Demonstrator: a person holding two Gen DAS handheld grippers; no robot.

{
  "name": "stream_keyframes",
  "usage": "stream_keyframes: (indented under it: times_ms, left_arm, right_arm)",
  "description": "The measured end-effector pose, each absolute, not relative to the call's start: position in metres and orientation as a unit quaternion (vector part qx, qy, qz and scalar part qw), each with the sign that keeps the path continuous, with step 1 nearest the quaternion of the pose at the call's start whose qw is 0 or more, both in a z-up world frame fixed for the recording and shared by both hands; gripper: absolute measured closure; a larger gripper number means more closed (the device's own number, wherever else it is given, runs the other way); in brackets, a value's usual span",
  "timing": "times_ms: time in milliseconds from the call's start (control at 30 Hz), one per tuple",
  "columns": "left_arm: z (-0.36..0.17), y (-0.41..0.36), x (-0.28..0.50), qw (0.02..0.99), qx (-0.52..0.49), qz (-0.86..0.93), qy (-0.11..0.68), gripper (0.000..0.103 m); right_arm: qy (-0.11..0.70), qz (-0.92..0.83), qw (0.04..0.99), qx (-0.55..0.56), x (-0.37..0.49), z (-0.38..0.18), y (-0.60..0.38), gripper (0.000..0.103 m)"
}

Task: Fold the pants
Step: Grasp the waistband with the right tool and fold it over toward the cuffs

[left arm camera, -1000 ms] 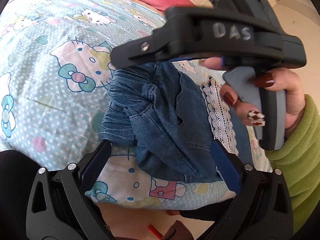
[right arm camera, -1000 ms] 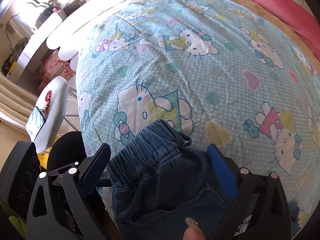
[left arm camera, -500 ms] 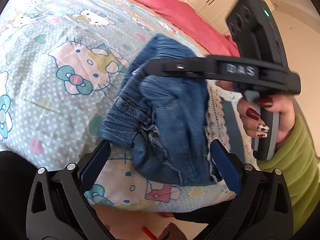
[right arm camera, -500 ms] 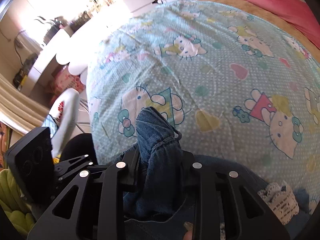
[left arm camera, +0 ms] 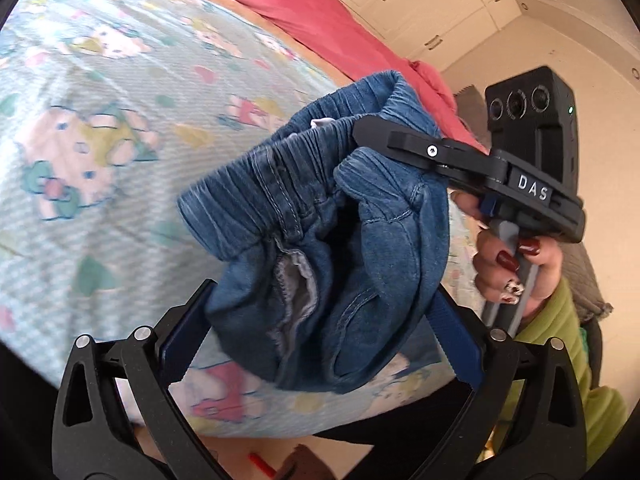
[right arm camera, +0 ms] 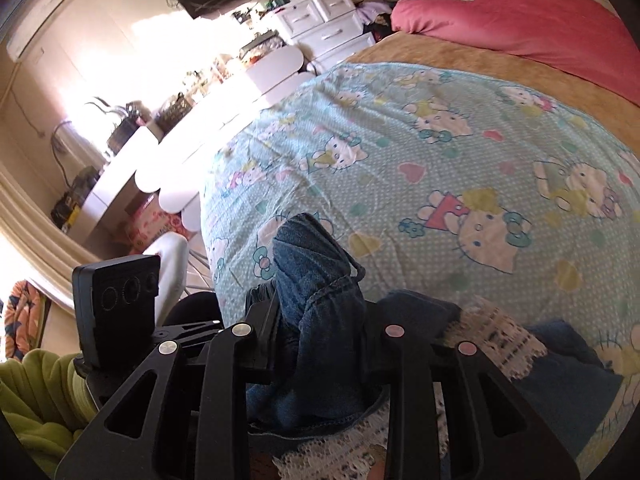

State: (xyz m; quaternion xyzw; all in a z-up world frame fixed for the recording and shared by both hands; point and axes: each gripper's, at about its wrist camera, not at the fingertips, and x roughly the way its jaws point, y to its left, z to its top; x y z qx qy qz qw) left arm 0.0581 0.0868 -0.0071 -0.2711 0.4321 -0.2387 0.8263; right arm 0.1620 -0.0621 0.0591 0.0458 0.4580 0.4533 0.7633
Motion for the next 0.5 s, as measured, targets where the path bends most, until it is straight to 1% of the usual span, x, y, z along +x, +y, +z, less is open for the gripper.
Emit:
stream_keyframes:
  times_ms: [67, 133, 167, 200, 267, 333, 467, 500]
  left_arm:
    - [-0.003, 0.074, 0.06, 0.825, -0.265, -0.259, 0.427, 0.01]
    - [0.003, 0.058, 0.061, 0.822, -0.25, -0.283, 0.425, 0.01]
    - [0.006, 0.048, 0.062, 0.82, -0.243, -0.295, 0.426, 0.01]
    - [0.007, 0.039, 0.062, 0.817, -0.237, -0.309, 0.425, 0.01]
    - [0.004, 0.023, 0.058, 0.813, -0.224, -0.327, 0.426, 0.01]
    - [0.001, 0.01, 0.054, 0.806, -0.213, -0.345, 0.432, 0.01]
    - [-0.006, -0.016, 0.048, 0.798, -0.191, -0.358, 0.447, 0.01]
    - [-0.007, -0.029, 0.04, 0.798, -0.184, -0.358, 0.449, 0.01]
  right_arm:
    - [0.453, 0.441, 0.772, 0.066, 0.163, 0.059, -0.087, 0.067]
    - [0.448, 0.429, 0.78, 0.08, 0.161, 0.057, -0.111, 0.051]
    - [0.445, 0.416, 0.788, 0.087, 0.161, 0.055, -0.125, 0.033]
    - [0.444, 0.395, 0.798, 0.099, 0.16, 0.053, -0.144, 0.026]
    - [0.447, 0.363, 0.806, 0.133, 0.156, 0.046, -0.181, 0.027]
    - [0.461, 0.327, 0.814, 0.135, 0.151, 0.037, -0.201, 0.026]
    - [0.486, 0.303, 0.809, 0.132, 0.142, 0.018, -0.206, 0.026]
    - [0.489, 0.306, 0.805, 0.137, 0.14, 0.015, -0.203, 0.024]
